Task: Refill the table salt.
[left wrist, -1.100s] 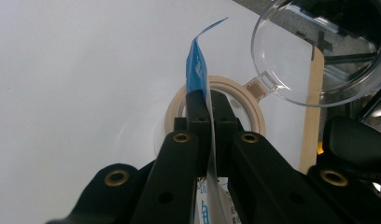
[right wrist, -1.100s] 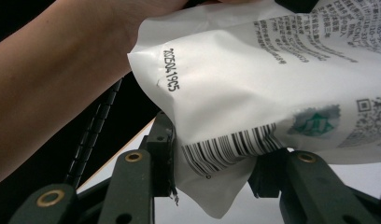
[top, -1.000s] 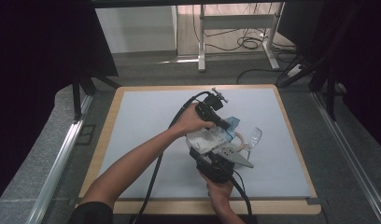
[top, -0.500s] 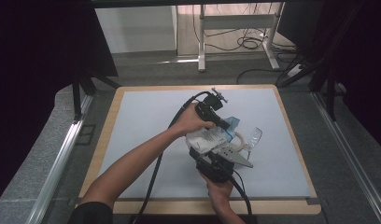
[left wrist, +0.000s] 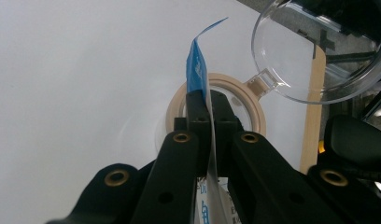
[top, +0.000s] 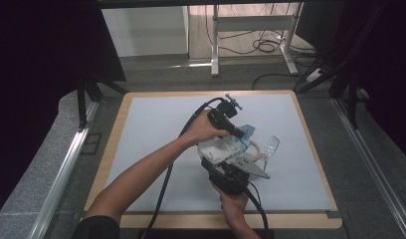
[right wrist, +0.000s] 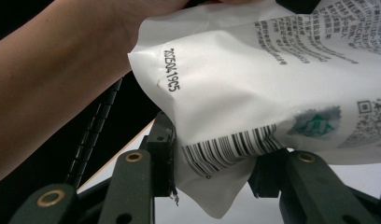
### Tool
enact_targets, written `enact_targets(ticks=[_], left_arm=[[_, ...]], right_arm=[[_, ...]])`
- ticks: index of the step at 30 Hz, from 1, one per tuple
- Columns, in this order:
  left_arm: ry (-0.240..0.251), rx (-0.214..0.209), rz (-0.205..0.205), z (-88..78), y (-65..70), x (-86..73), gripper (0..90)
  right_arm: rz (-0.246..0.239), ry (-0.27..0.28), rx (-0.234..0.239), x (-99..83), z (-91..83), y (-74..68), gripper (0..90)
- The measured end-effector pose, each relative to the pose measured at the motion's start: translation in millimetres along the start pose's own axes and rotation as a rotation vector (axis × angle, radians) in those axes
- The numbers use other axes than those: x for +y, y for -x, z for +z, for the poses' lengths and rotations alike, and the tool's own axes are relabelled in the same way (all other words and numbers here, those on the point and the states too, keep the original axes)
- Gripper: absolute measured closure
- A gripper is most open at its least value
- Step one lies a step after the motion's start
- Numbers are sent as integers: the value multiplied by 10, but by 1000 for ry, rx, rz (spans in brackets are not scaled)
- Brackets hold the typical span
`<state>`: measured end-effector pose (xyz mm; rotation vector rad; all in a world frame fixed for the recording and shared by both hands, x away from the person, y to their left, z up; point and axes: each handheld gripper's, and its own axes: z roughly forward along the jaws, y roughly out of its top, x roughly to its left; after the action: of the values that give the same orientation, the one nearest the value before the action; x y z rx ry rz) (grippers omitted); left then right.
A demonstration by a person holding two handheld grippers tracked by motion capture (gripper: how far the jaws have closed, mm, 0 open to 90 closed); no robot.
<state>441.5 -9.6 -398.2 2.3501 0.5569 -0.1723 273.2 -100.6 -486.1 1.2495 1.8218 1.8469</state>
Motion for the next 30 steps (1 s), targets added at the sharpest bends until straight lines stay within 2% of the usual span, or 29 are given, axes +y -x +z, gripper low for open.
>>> enact_targets(ticks=[15,18,22,30], left_arm=[[1,-4,1,15,4,14,900],[-3,-1,6,15,10,20,900],[-3,-1,9,21,22,32,900],[-4,-1,9,29,9,36,900]], right_arm=[[18,0,-1,13,-10,6,599],[19,1,-5,18,-16,-1,599],[-5,3,-23,17,-19,-25,599],[5,1,-17,23,-19,-5,599]])
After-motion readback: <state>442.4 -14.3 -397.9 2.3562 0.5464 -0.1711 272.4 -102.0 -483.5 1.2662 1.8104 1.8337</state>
